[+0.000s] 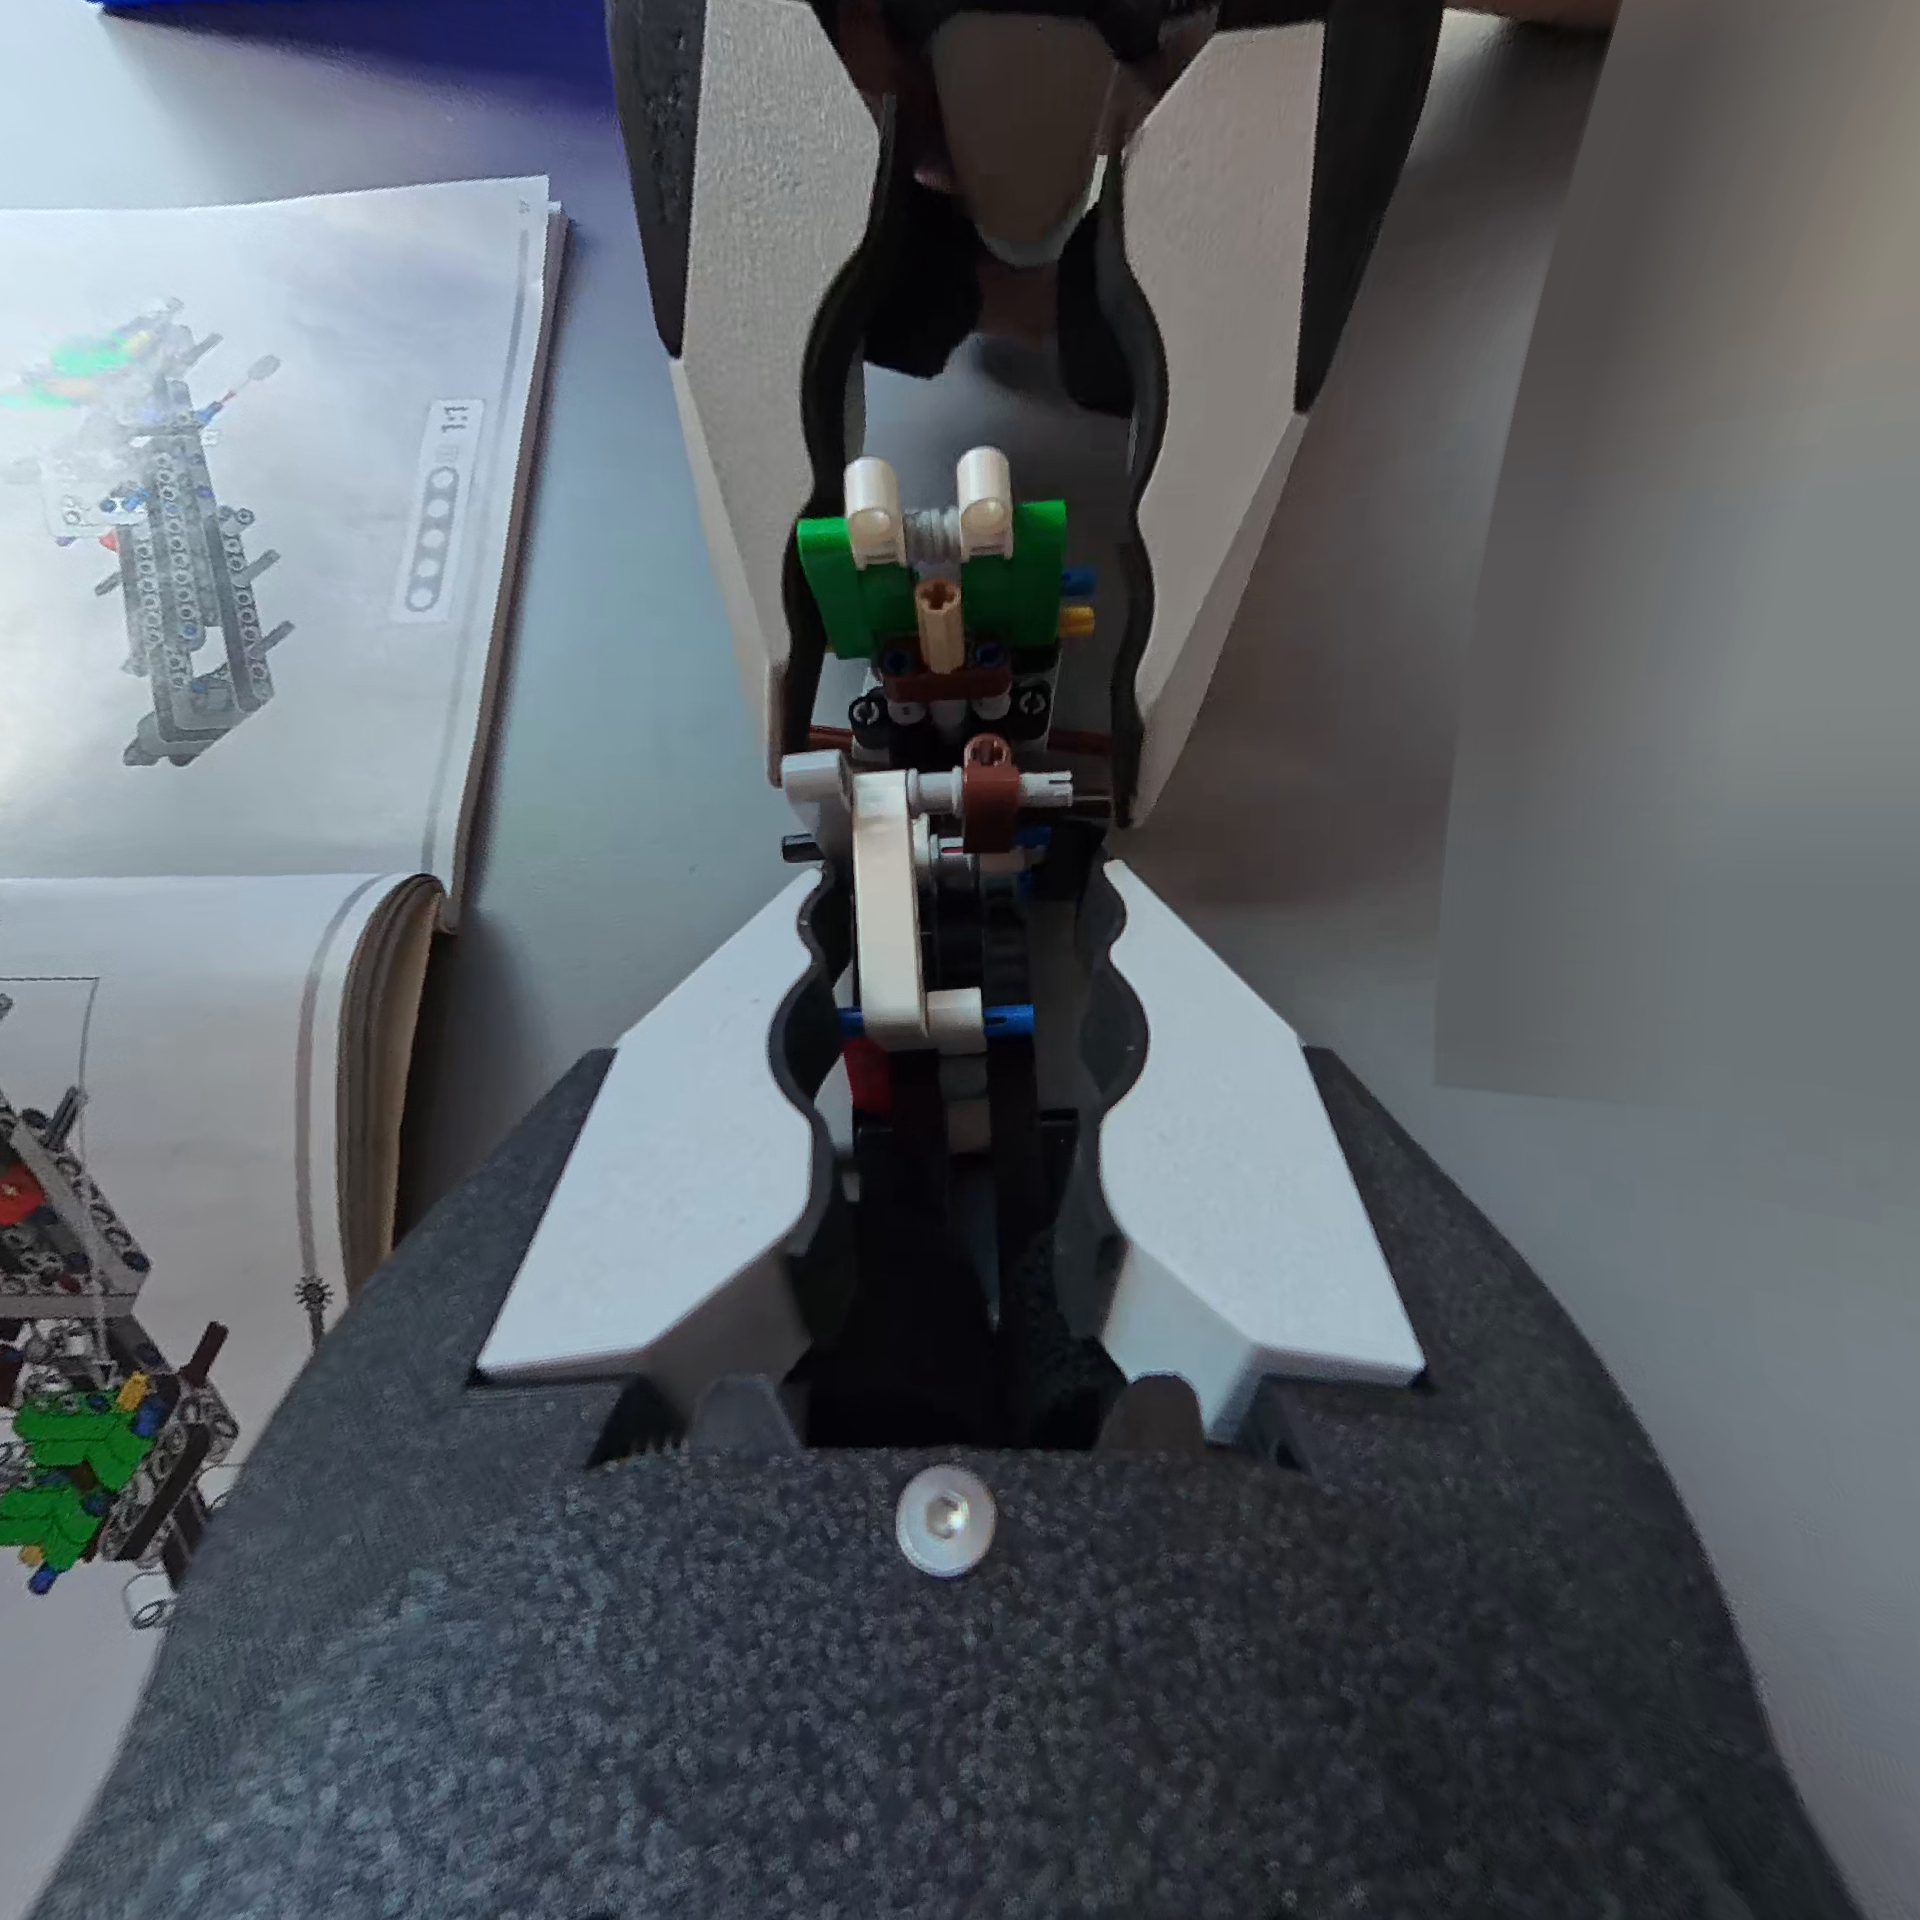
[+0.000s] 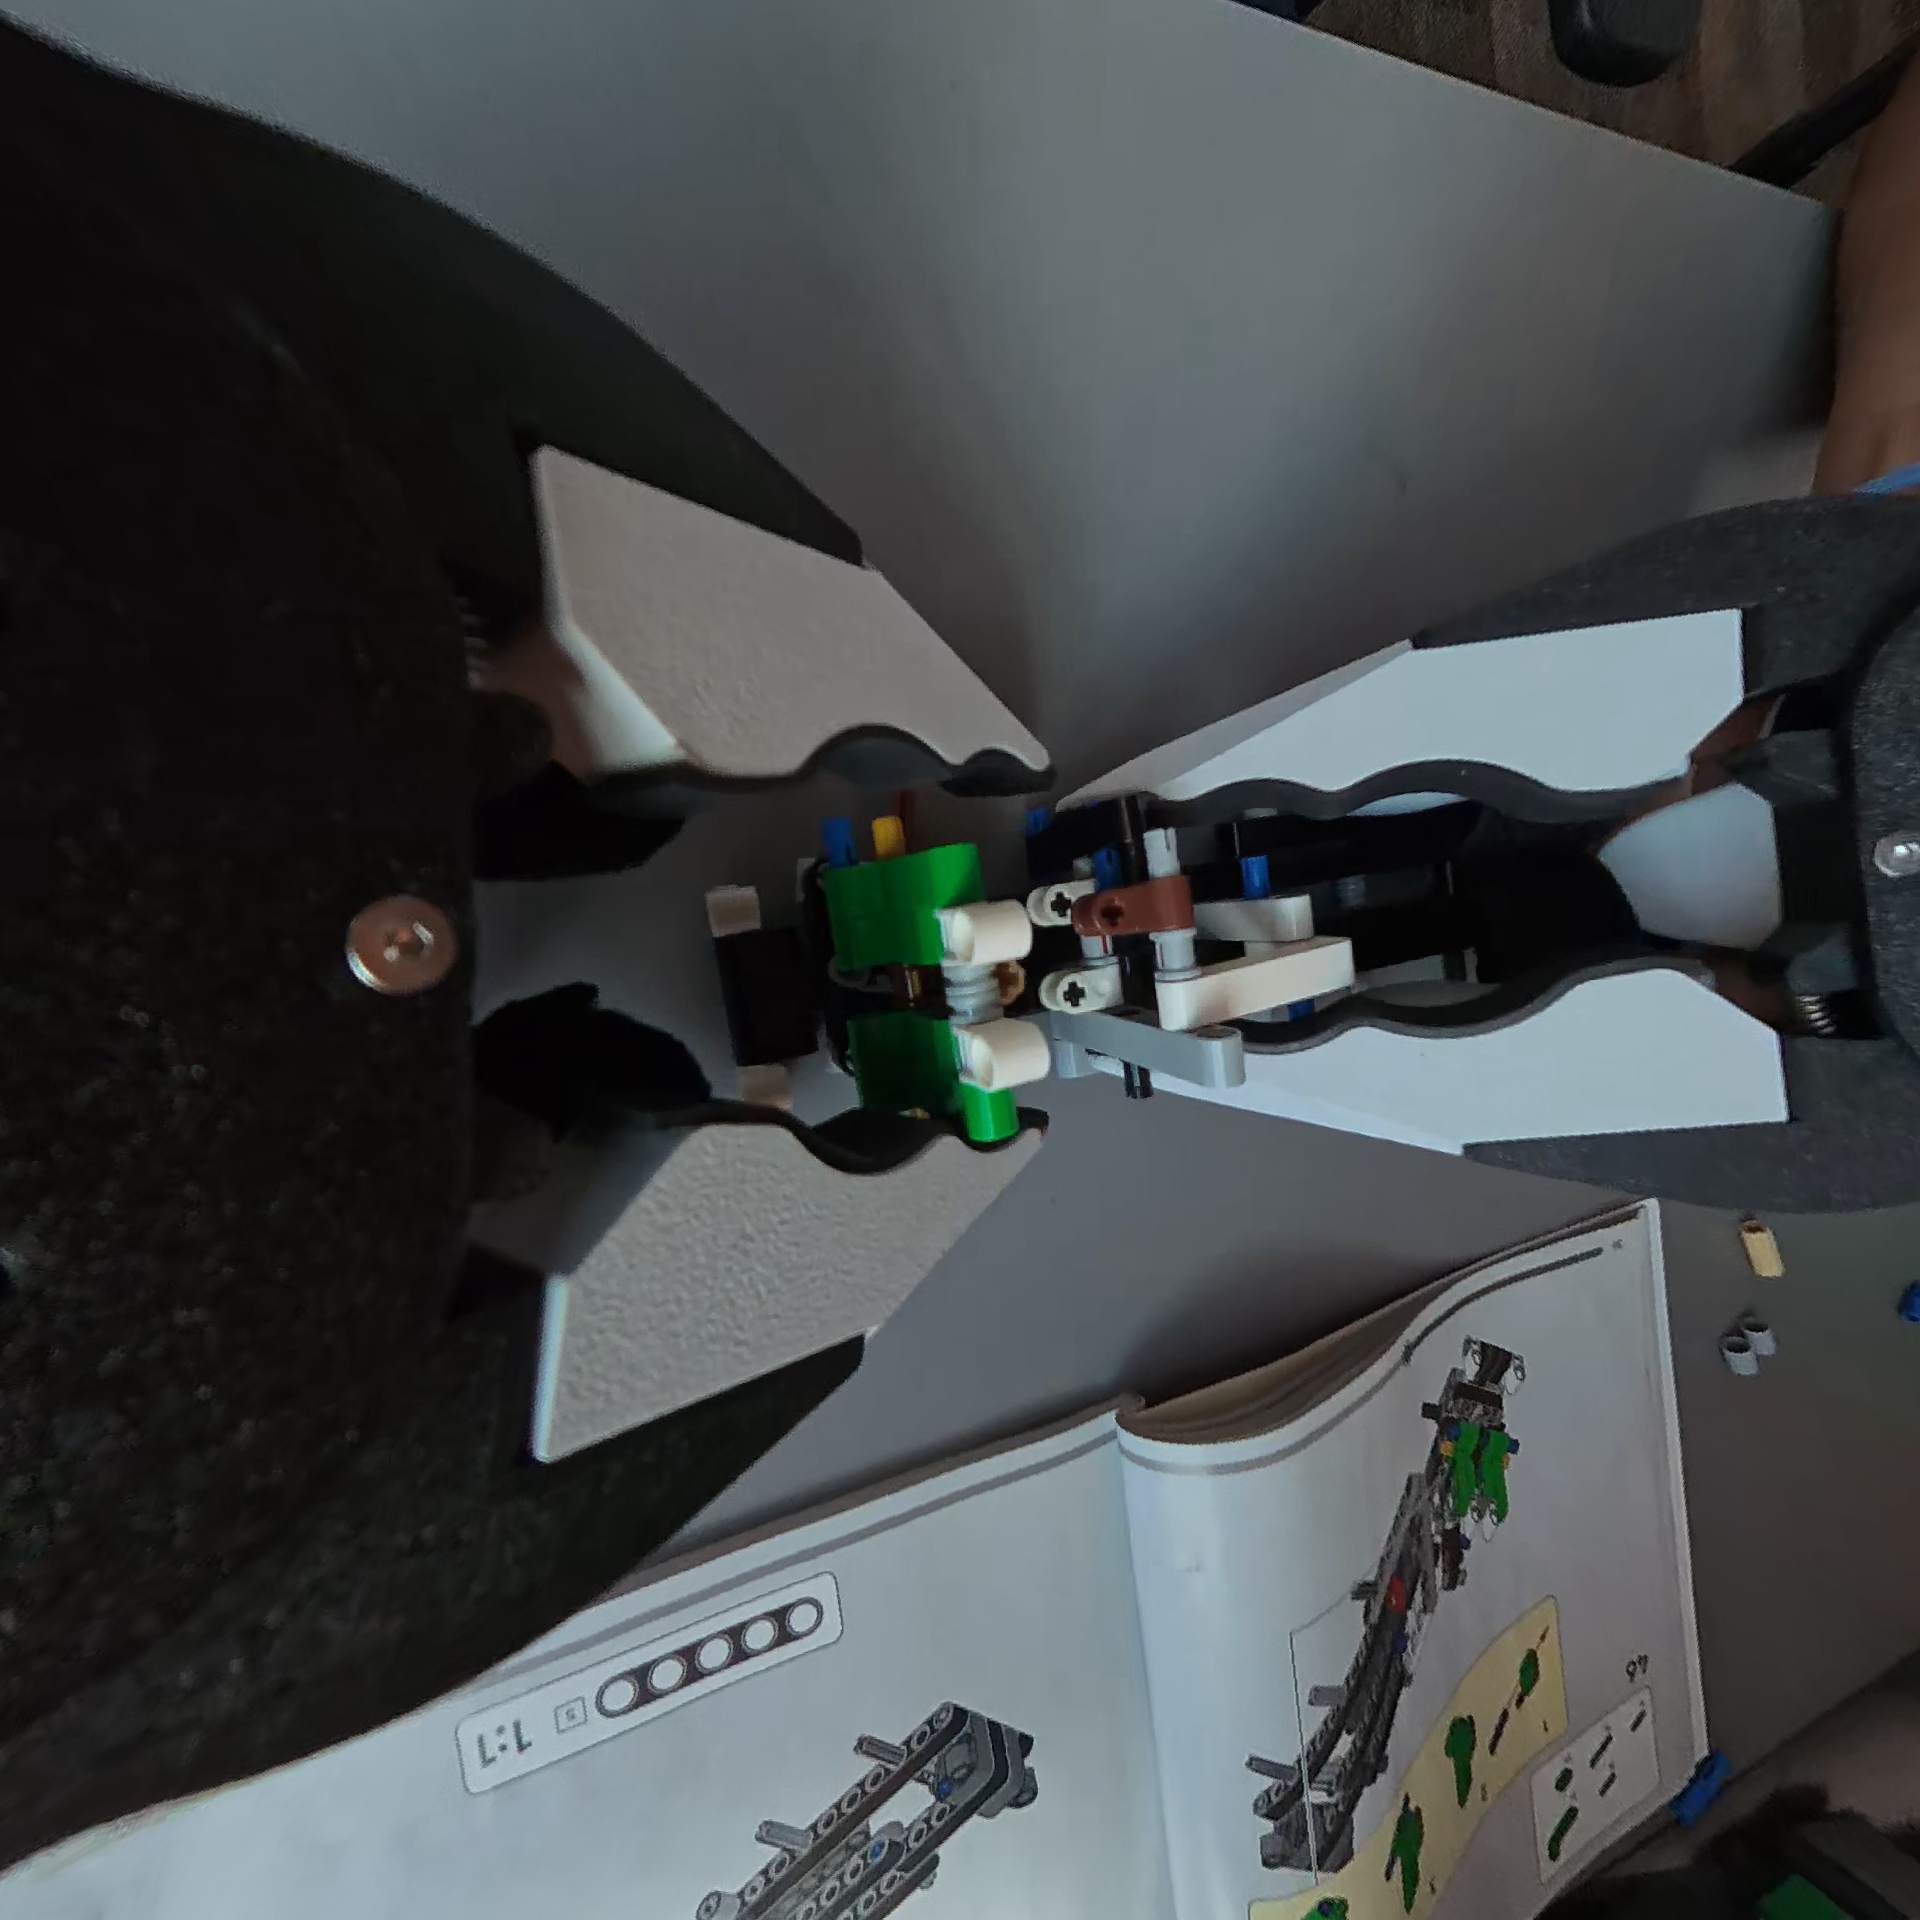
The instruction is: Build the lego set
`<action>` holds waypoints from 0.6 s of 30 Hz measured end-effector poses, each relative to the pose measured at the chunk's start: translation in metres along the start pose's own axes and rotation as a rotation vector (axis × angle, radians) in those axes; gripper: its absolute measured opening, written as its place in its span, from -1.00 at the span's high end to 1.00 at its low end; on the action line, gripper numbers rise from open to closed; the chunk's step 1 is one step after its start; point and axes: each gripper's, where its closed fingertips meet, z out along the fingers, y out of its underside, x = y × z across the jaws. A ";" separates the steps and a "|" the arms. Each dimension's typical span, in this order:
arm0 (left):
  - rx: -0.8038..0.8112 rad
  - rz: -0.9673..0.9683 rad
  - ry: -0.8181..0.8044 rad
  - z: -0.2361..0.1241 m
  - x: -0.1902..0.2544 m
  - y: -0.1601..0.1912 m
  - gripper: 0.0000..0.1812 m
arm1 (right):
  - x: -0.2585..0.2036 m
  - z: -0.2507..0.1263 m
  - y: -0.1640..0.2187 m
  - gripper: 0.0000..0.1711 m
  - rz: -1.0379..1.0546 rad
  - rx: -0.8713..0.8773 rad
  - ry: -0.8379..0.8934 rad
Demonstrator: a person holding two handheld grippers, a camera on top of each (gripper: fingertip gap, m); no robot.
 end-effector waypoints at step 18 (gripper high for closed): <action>0.005 -0.007 0.017 0.000 0.002 0.000 0.52 | -0.002 -0.007 -0.021 0.40 -0.005 0.149 -0.027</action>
